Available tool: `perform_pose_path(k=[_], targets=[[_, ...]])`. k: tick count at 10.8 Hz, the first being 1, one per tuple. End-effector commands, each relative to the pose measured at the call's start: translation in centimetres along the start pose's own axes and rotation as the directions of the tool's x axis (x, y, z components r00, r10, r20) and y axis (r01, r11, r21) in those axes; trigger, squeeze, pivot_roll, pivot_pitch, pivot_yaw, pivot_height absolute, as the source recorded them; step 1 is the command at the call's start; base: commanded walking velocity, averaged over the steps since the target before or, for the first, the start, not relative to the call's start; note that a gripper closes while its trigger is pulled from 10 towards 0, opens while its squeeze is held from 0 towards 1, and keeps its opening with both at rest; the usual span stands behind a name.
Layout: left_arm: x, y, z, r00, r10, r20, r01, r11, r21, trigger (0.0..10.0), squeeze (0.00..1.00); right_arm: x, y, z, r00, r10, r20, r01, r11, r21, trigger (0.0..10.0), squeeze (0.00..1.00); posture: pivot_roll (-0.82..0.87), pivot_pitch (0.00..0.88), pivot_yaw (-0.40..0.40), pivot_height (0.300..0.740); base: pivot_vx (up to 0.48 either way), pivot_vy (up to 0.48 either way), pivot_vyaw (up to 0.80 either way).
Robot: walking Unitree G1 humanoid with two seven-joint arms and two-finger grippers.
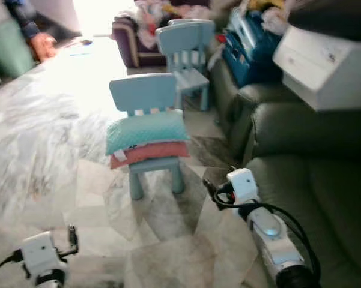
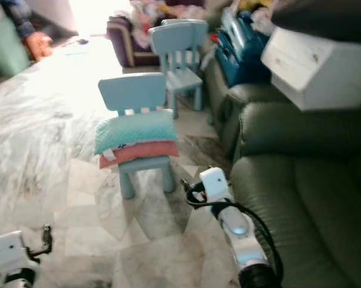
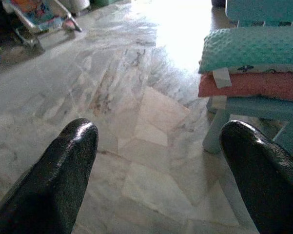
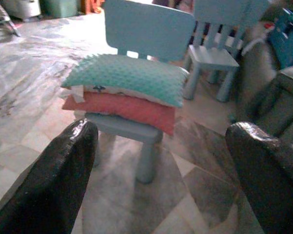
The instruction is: Move the pillow to the sofa
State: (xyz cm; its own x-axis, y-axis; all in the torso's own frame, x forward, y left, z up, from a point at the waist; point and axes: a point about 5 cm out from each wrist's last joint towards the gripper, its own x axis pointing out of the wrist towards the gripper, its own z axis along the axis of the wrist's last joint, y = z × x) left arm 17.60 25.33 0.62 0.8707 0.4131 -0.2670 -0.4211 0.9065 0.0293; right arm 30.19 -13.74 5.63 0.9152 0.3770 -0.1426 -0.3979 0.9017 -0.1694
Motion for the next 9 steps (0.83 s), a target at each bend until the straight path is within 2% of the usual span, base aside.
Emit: perform_pose_path(k=[1,4,6,9], targets=[[-0.03,-0.19,-0.23,1.0,-0.003,-0.016,0.003,1.0,0.001,10.0,0.0,-0.28,-0.58,-0.26,1.0,-0.017,-0.01,0.017,1.0,0.003,10.0,0.0,-0.14,0.069,0.045,0.74,0.0,0.48,0.0],[0.03,-0.2,-0.17,1.0,-0.001,-0.012,0.001,1.0,0.01,10.0,0.0,-0.26,-0.57,-0.23,1.0,-0.02,-0.008,0.02,1.0,0.007,10.0,0.0,-0.14,0.069,0.046,0.74,0.0,0.48,0.0],[0.01,-0.18,0.07,1.0,0.005,0.01,-0.005,1.0,0.03,10.0,0.0,-0.24,-0.58,-0.19,1.0,-0.019,-0.007,0.019,1.0,0.011,10.0,0.0,-0.14,0.071,0.045,0.74,0.0,0.0,0.0],[0.2,-0.35,0.47,1.0,0.002,0.019,-0.002,1.0,-0.016,10.0,0.0,-0.04,-0.64,0.01,1.0,-0.02,-0.004,0.02,0.999,0.024,10.0,0.0,-0.14,0.066,0.042,0.74,0.0,0.0,0.0]])
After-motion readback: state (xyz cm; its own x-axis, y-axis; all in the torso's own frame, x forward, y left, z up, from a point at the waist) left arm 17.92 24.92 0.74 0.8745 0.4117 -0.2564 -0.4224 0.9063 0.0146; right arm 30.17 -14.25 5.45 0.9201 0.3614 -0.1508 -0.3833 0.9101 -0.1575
